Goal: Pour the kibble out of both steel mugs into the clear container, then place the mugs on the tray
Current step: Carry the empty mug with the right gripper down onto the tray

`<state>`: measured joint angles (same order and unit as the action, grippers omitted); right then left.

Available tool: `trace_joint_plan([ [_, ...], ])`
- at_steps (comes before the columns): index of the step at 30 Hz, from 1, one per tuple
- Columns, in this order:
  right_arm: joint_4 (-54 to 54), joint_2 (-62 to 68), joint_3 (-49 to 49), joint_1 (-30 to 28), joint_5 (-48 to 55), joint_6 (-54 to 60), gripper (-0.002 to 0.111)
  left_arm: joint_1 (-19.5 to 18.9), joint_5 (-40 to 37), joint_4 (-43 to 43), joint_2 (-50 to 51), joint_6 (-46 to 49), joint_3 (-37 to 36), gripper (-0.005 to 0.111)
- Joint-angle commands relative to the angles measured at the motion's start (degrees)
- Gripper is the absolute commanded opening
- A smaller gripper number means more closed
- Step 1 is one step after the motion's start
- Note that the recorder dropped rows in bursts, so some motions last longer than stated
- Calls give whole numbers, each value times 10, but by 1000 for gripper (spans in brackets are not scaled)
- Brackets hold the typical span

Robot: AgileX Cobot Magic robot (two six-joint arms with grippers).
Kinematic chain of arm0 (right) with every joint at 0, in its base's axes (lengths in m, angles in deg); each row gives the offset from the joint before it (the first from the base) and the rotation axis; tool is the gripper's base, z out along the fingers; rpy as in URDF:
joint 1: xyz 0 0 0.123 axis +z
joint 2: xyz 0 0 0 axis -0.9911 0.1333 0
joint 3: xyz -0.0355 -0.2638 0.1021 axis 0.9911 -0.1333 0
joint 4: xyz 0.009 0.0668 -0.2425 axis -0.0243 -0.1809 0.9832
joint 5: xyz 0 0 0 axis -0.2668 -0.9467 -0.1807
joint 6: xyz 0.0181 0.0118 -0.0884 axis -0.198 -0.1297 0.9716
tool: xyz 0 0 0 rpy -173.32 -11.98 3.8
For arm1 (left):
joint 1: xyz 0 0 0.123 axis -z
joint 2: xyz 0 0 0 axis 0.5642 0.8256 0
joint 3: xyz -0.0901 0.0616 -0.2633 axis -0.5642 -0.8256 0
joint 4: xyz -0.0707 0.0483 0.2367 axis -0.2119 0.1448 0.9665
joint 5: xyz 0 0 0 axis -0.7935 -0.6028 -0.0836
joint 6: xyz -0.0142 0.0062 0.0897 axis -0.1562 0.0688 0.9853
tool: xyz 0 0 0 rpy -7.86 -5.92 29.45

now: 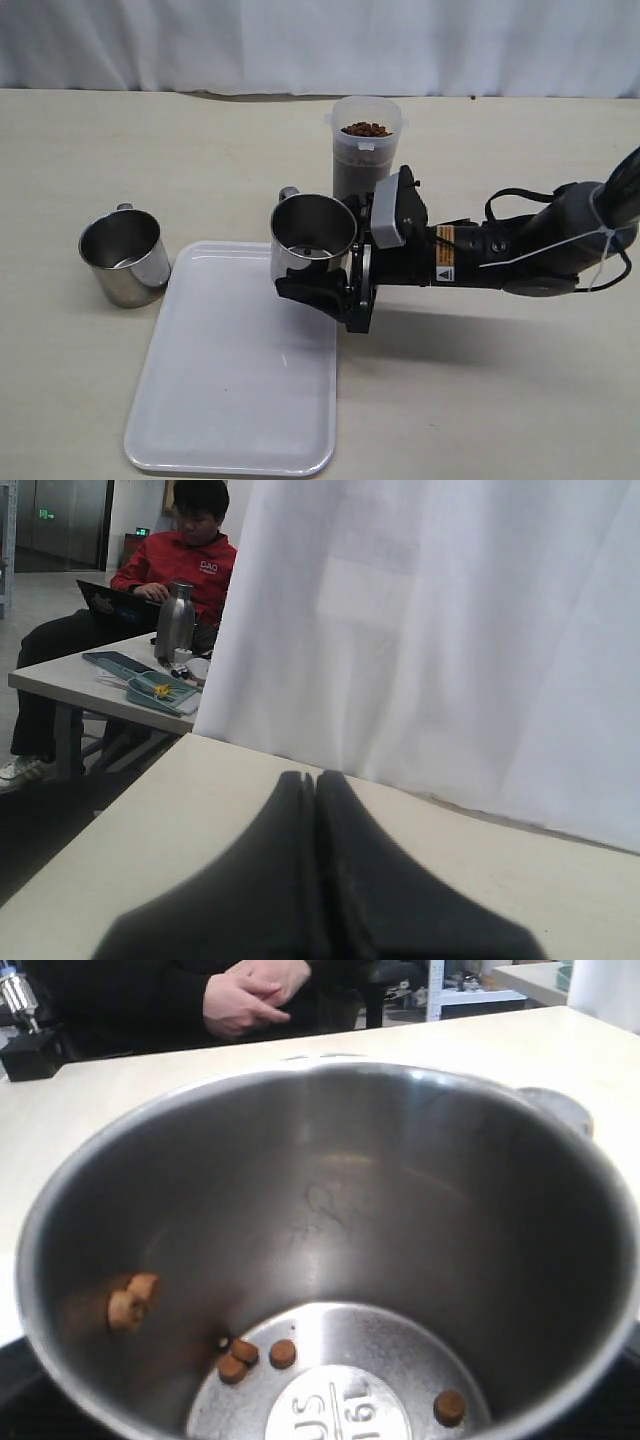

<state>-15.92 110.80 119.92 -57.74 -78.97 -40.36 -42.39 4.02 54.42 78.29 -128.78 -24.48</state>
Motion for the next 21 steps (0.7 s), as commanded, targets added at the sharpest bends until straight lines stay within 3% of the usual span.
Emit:
trace_joint_plan([
  [1,16,27,21,2,-14,-2,5,2,6,-1,-1,1,-1,0],
  [13,22,82,66,2,-11,1,5,2,6,-1,-1,1,-1,0],
  [21,14,82,67,9,47,14,9,2,6,-1,-1,1,-1,0],
])
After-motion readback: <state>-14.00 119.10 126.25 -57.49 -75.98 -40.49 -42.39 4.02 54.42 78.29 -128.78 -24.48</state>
